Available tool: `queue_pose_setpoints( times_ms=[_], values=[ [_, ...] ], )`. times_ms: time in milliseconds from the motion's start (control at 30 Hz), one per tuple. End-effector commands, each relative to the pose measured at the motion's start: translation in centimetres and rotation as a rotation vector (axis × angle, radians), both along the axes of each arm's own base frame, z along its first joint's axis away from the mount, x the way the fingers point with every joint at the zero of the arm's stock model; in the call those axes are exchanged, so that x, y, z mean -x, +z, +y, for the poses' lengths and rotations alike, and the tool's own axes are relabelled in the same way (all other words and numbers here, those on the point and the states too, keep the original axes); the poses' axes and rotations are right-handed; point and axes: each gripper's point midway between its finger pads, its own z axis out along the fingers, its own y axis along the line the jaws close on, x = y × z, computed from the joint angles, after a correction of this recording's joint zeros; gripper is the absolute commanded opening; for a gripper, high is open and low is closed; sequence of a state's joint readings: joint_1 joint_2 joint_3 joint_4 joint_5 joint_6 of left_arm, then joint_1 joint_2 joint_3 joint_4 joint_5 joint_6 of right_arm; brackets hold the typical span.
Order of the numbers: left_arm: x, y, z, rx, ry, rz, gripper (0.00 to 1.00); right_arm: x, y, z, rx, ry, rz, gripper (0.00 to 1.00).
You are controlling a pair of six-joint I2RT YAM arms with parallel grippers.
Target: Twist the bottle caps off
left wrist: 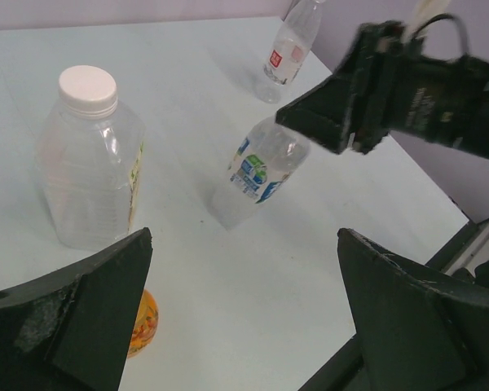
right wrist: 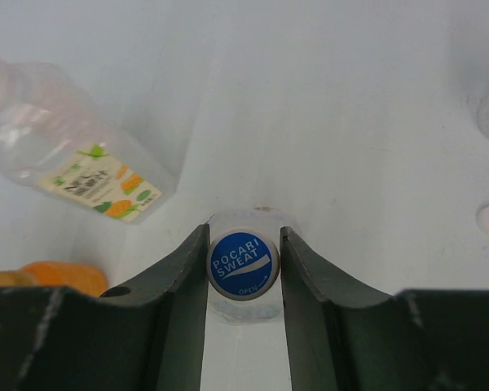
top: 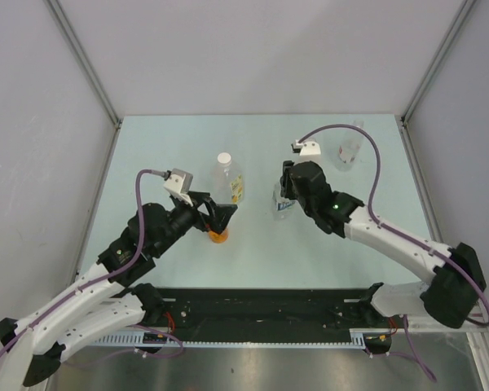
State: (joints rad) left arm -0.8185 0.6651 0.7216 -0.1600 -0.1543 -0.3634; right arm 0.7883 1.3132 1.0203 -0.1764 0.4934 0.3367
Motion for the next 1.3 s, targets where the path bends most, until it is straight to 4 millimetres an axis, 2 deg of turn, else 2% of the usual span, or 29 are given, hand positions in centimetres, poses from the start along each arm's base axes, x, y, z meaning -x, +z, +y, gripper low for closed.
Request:
queue_pose_setpoints(
  times_ms=[0, 33, 67, 133, 167, 200, 233, 267, 333, 367, 433, 467, 567, 633, 800, 867, 967, 1000, 1133, 1167, 1233, 1267],
  values=[
    [-0.4, 1.9, 0.7, -0.006, 0.026, -0.067, 1.00, 2.8, 10.2, -0.8, -0.185, 0.054, -0.213, 0.09],
    [-0.5, 2.3, 0.6, 0.000, 0.025, -0.081, 1.00, 3.9, 12.0, -1.0, -0.246, 0.084, -0.237, 0.04],
    [-0.6, 2.7, 0.6, -0.006, 0.023, -0.099, 1.00, 4.7, 12.5, -0.4, -0.287, 0.148, -0.224, 0.00],
    [-0.8, 3.9, 0.3, 0.010, 0.016, -0.143, 1.00, 5.6, 13.3, 0.0, -0.361, 0.216, -0.200, 0.00],
    [-0.8, 4.1, 0.0, -0.004, -0.003, -0.175, 1.00, 7.1, 13.6, 1.1, -0.452, 0.308, -0.141, 0.00],
    [-0.7, 4.5, -0.3, 0.000, -0.022, -0.197, 1.00, 6.9, 13.9, 0.7, -0.488, 0.323, -0.123, 0.00],
    [-0.5, 5.1, -0.6, 0.005, -0.045, -0.224, 1.00, 7.6, 14.3, 1.0, -0.530, 0.372, -0.100, 0.00],
    [0.1, 6.0, -1.2, -0.002, -0.097, -0.257, 1.00, 9.1, 15.4, 1.9, -0.598, 0.470, -0.082, 0.00],
    [1.1, 6.8, -2.4, -0.015, -0.192, -0.286, 1.00, 10.0, 16.2, 1.8, -0.643, 0.536, -0.077, 0.00],
    [2.1, 7.4, -3.3, -0.018, -0.273, -0.310, 1.00, 11.1, 17.2, 2.2, -0.666, 0.605, -0.087, 0.00],
    [3.1, 9.2, -4.0, 0.000, -0.340, -0.350, 1.00, 12.2, 18.4, 2.0, -0.689, 0.649, -0.106, 0.00],
    [4.5, 10.1, -4.7, 0.010, -0.427, -0.386, 1.00, 12.9, 18.6, 2.2, -0.695, 0.691, -0.105, 0.00],
    [6.4, 11.5, -5.8, 0.028, -0.557, -0.460, 1.00, 14.3, 19.0, 2.4, -0.710, 0.776, -0.087, 0.00],
    [6.8, 11.4, -6.6, 0.009, -0.615, -0.447, 1.00, 14.6, 19.1, 2.3, -0.723, 0.779, -0.075, 0.00],
    [5.8, 10.2, -7.7, -0.025, -0.626, -0.389, 1.00, 14.1, 19.1, 1.4, -0.769, 0.688, -0.042, 0.00],
    [5.7, 10.0, -7.8, -0.020, -0.629, -0.385, 1.00, 15.4, 20.1, 1.9, -0.773, 0.767, -0.067, 0.00],
    [6.2, 10.0, -8.4, -0.012, -0.673, -0.371, 1.00, 16.8, 20.4, 2.1, -0.723, 0.852, -0.119, 0.00],
    [6.3, 9.8, -8.7, -0.011, -0.695, -0.364, 1.00, 17.4, 21.1, 2.2, -0.715, 0.894, -0.164, 0.00],
    [7.8, 10.4, -9.1, 0.023, -0.787, -0.345, 1.00, 19.7, 21.5, 2.5, -0.666, 1.048, -0.214, 0.00],
    [8.7, 10.6, -9.1, 0.034, -0.839, -0.342, 1.00, 20.2, 21.6, 2.4, -0.646, 1.074, -0.243, 0.00],
    [9.0, 11.1, -9.0, 0.055, -0.882, -0.350, 1.00, 21.0, 21.6, 2.3, -0.630, 1.116, -0.268, 0.00],
    [9.5, 10.9, -9.1, 0.066, -0.922, -0.326, 1.00, 21.8, 22.2, 2.1, -0.624, 1.152, -0.306, 0.00]
  ],
)
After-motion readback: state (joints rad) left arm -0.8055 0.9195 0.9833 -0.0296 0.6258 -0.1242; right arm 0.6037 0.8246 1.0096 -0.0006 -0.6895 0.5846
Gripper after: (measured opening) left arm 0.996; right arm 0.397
